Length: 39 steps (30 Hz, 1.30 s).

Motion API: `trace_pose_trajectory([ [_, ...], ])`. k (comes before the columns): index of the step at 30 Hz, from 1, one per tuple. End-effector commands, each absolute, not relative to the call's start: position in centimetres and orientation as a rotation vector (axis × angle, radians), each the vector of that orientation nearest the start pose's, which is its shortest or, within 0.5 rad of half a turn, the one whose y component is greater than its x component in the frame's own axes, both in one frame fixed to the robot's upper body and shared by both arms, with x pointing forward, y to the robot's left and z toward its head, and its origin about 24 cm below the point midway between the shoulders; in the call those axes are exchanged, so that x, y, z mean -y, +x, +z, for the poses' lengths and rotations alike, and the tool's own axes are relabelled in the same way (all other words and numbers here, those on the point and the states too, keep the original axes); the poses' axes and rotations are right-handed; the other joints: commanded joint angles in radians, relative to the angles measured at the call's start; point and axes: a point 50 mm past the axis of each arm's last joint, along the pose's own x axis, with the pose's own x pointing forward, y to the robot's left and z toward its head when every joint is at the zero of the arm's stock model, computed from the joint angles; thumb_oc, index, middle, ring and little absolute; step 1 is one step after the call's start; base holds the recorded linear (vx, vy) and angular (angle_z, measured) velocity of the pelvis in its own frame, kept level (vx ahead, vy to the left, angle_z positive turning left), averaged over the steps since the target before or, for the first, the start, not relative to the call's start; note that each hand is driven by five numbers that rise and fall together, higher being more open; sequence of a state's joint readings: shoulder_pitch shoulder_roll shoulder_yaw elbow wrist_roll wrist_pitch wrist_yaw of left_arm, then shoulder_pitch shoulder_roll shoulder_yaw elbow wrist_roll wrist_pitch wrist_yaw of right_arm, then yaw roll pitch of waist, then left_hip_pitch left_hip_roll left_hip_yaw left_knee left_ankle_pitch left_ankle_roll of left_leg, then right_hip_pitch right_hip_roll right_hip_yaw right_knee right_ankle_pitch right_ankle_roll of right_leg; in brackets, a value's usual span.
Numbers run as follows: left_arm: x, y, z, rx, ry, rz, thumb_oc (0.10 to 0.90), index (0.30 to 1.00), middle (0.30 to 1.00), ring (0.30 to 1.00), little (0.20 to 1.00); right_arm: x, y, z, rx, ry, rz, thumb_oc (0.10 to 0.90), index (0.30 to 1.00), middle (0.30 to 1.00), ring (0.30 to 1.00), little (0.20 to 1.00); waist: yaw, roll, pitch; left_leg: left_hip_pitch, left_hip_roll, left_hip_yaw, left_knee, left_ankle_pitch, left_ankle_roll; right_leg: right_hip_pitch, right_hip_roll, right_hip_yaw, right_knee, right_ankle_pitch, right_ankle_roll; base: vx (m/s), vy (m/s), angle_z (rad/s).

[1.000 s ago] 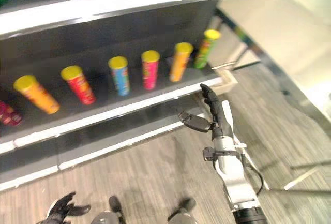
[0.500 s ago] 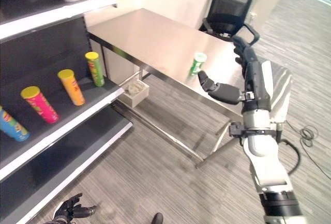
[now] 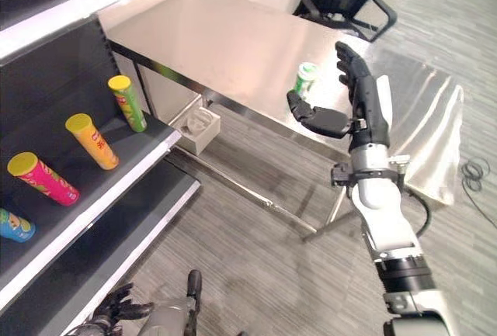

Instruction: Put the goods on the table back onto the shelves and tidy them up.

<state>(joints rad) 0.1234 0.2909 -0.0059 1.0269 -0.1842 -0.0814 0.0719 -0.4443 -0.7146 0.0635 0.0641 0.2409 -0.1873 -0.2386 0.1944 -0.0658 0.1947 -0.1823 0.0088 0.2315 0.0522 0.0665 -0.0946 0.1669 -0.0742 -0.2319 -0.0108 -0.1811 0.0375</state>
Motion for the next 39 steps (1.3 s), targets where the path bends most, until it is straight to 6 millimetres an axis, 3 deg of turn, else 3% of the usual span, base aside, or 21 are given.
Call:
trace_pose_trajectory([
  [1, -26.3, 8.0, -14.5, -1.038, 0.196, 0.286, 0.800, 0.900, 0.900, 0.900, 0.900, 22.5, 30.2, 26.9, 0.872, -0.381, -0.134, 0.800, 0.900, 0.900, 0.900, 0.900, 0.028, -0.030, -0.082, 0.039, -0.028, 0.016, -0.116, 0.094, 0.102, 0.038, 0.061, -0.018, 0.115, 0.081, 0.097, 0.30, 0.080, -0.58],
  [4, -26.9, 8.8, -14.1, -1.009, 0.195, 0.314, 0.800, 0.900, 0.900, 0.900, 0.900, 22.5, 30.1, 27.2, 0.885, -0.406, -0.145, 0.800, 0.900, 0.900, 0.900, 0.900, 0.001, -0.022, -0.062, 0.126, -0.027, 0.012, -0.122, 0.041, 0.137, -0.096, -0.020, -0.055, 0.432, 0.212, 0.198, 0.24, 0.099, -0.65],
  [6, -26.9, 9.3, -13.9, -0.994, 0.206, 0.304, 0.800, 0.900, 0.900, 0.900, 0.900, 22.9, 29.8, 27.4, 0.890, -0.426, -0.170, 0.800, 0.900, 0.900, 0.900, 0.900, -0.027, 0.004, -0.046, 0.172, -0.016, -0.010, -0.124, 0.017, 0.149, -0.161, -0.050, -0.071, 0.562, 0.239, 0.187, 0.20, 0.083, 0.11],
  [7, -27.0, 9.5, -13.8, -0.986, 0.209, 0.302, 0.800, 0.900, 0.900, 0.900, 0.900, 23.2, 29.7, 27.3, 0.889, -0.427, -0.186, 0.800, 0.900, 0.900, 0.900, 0.900, -0.032, 0.009, -0.047, 0.193, -0.015, -0.016, -0.130, 0.005, 0.150, -0.175, -0.105, -0.103, 0.565, 0.238, 0.178, 0.21, 0.002, 0.32],
  [9, -27.2, 10.1, -13.5, -0.966, 0.218, 0.295, 0.800, 0.900, 0.900, 0.900, 0.900, 23.6, 29.8, 27.0, 0.869, -0.451, -0.200, 0.800, 0.900, 0.900, 0.900, 0.900, -0.034, 0.011, -0.047, 0.212, -0.004, -0.049, -0.139, -0.011, 0.129, -0.171, -0.188, -0.134, 0.435, 0.188, 0.140, 0.21, -0.124, 0.35],
  [11, -27.1, 10.5, -13.4, -0.958, 0.227, 0.287, 0.800, 0.900, 0.900, 0.900, 0.900, 23.9, 29.8, 27.1, 0.856, -0.448, -0.194, 0.800, 0.900, 0.900, 0.900, 0.900, -0.029, 0.005, -0.053, 0.206, 0.000, -0.082, -0.139, -0.026, 0.109, -0.158, -0.222, -0.115, 0.225, 0.247, 0.142, 0.18, -0.224, 0.19],
  [13, -27.4, 10.8, -13.3, -0.959, 0.246, 0.279, 0.800, 0.900, 0.900, 0.900, 0.900, 24.5, 29.5, 27.1, 0.854, -0.424, -0.198, 0.800, 0.900, 0.900, 0.900, 0.900, -0.032, -0.019, -0.056, 0.214, 0.002, -0.113, -0.139, -0.050, 0.090, -0.174, -0.215, -0.037, 0.014, 0.317, 0.173, 0.21, -0.248, 0.33],
  [14, -27.8, 10.5, -13.3, -0.980, 0.271, 0.284, 0.800, 0.900, 0.900, 0.900, 0.900, 25.1, 29.2, 26.8, 0.837, -0.408, -0.213, 0.800, 0.900, 0.900, 0.900, 0.900, -0.037, -0.036, -0.056, 0.223, -0.005, -0.132, -0.139, -0.053, 0.090, -0.165, -0.193, 0.004, 0.021, 0.310, 0.175, 0.21, -0.208, 0.31],
  [15, -27.6, 10.1, -13.6, -0.988, 0.248, 0.294, 0.800, 0.900, 0.900, 0.900, 0.900, 25.0, 29.0, 26.8, 0.848, -0.389, -0.203, 0.800, 0.900, 0.900, 0.900, 0.900, -0.036, -0.050, -0.064, 0.227, -0.004, -0.123, -0.139, -0.057, 0.087, -0.155, -0.202, 0.004, 0.013, 0.346, 0.196, 0.19, -0.168, 0.47],
  [17, -27.5, 10.0, -13.6, -0.989, 0.229, 0.296, 0.800, 0.900, 0.900, 0.900, 0.900, 24.9, 28.5, 26.1, 0.817, -0.357, -0.125, 0.800, 0.900, 0.900, 0.900, 0.900, -0.044, -0.064, -0.082, 0.224, 0.010, -0.123, -0.139, -0.057, 0.073, -0.131, -0.186, -0.004, -0.035, 0.348, 0.194, 0.18, -0.188, 0.73],
  [19, -27.4, 9.8, -13.7, -0.992, 0.221, 0.294, 0.800, 0.900, 0.900, 0.900, 0.900, 25.2, 28.3, 26.0, 0.810, -0.363, -0.101, 0.800, 0.900, 0.900, 0.900, 0.900, -0.051, -0.064, -0.090, 0.219, 0.018, -0.130, -0.139, -0.053, 0.066, -0.117, -0.177, -0.026, -0.052, 0.345, 0.189, 0.12, -0.153, 0.15],
  [23, -26.5, 8.8, -14.4, -1.035, 0.177, 0.262, 0.800, 0.900, 0.900, 0.900, 0.900, 26.3, 27.6, 24.8, 0.700, -0.356, 0.013, 0.800, 0.900, 0.900, 0.900, 0.900, -0.065, -0.049, -0.117, 0.203, 0.056, -0.148, -0.139, -0.037, 0.033, -0.085, -0.134, -0.089, -0.076, 0.274, 0.161, 0.10, -0.132, 0.27],
  [32, -26.2, 8.6, -14.6, -1.050, 0.162, 0.248, 0.800, 0.900, 0.900, 0.900, 0.900, 26.6, 26.9, 22.0, 0.580, -0.370, 0.082, 0.800, 0.900, 0.900, 0.900, 0.900, -0.084, -0.039, -0.120, 0.204, 0.064, -0.153, -0.139, -0.034, 0.021, -0.068, -0.122, -0.111, -0.076, 0.255, 0.151, 0.04, -0.021, 0.07],
  [33, -26.4, 8.6, -14.6, -1.050, 0.165, 0.247, 0.800, 0.900, 0.900, 0.900, 0.900, 26.4, 26.9, 20.8, 0.533, -0.370, 0.100, 0.800, 0.900, 0.900, 0.900, 0.900, -0.084, -0.036, -0.119, 0.205, 0.064, -0.152, -0.139, -0.035, 0.020, -0.066, -0.122, -0.115, -0.076, 0.253, 0.151, 0.02, 0.002, 0.05],
  [35, -26.4, 8.5, -14.6, -1.053, 0.174, 0.241, 0.800, 0.900, 0.900, 0.900, 0.900, 26.7, 26.8, 20.0, 0.499, -0.439, 0.085, 0.800, 0.900, 0.900, 0.900, 0.900, -0.086, -0.034, -0.119, 0.204, 0.064, -0.152, -0.139, -0.035, 0.019, -0.064, -0.124, -0.119, -0.076, 0.254, 0.152, 0.04, 0.012, 0.04],
  [36, -26.3, 8.5, -14.6, -1.054, 0.178, 0.238, 0.800, 0.900, 0.900, 0.900, 0.900, 27.4, 26.7, 18.4, 0.440, -0.479, 0.024, 0.800, 0.900, 0.900, 0.900, 0.900, -0.087, -0.031, -0.118, 0.203, 0.063, -0.155, -0.139, -0.036, 0.018, -0.062, -0.125, -0.124, -0.076, 0.254, 0.153, 0.03, 0.015, 0.07],
  [39, -26.3, 8.7, -14.6, -1.051, 0.179, 0.243, 0.800, 0.900, 0.900, 0.900, 0.900, 27.9, 26.7, 17.8, 0.426, -0.564, -0.056, 0.800, 0.900, 0.900, 0.900, 0.900, -0.086, -0.029, -0.118, 0.203, 0.061, -0.157, -0.139, -0.038, 0.019, -0.059, -0.127, -0.130, -0.076, 0.253, 0.154, 0.02, 0.011, 0.06],
])
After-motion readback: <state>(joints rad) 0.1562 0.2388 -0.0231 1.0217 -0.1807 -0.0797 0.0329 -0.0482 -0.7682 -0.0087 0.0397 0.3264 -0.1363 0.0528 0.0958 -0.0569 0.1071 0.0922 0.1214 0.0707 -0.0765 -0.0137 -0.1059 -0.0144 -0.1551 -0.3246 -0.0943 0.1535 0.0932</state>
